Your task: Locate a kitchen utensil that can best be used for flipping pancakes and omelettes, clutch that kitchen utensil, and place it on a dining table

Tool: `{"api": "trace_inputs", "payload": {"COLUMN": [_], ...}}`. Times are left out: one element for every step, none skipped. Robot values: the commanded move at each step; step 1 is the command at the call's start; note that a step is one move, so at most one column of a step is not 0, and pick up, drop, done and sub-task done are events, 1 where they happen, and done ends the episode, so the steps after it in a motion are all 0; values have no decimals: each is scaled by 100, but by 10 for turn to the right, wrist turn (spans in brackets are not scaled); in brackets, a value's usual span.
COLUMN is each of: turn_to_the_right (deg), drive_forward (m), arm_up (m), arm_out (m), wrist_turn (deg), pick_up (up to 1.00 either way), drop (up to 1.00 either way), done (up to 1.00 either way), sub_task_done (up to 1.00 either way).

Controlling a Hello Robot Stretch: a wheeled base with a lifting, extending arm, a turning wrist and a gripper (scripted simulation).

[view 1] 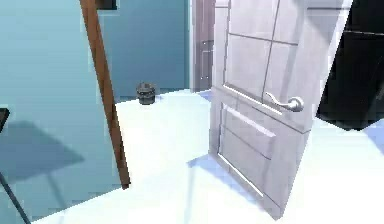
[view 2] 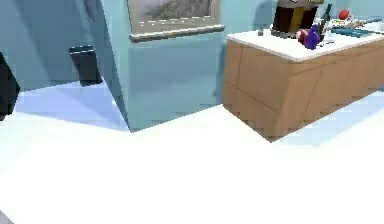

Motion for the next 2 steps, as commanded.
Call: {"api": "trace_inputs", "payload": {"turn_to_the_right": [450, 450], "drive_forward": [0, 0], "arm_up": [0, 0], "arm_out": [0, 0], "wrist_turn": [0, 0], "pick_up": [0, 0], "drop": [0, 0], "done": [0, 0], "sub_task_done": [0, 0]}}
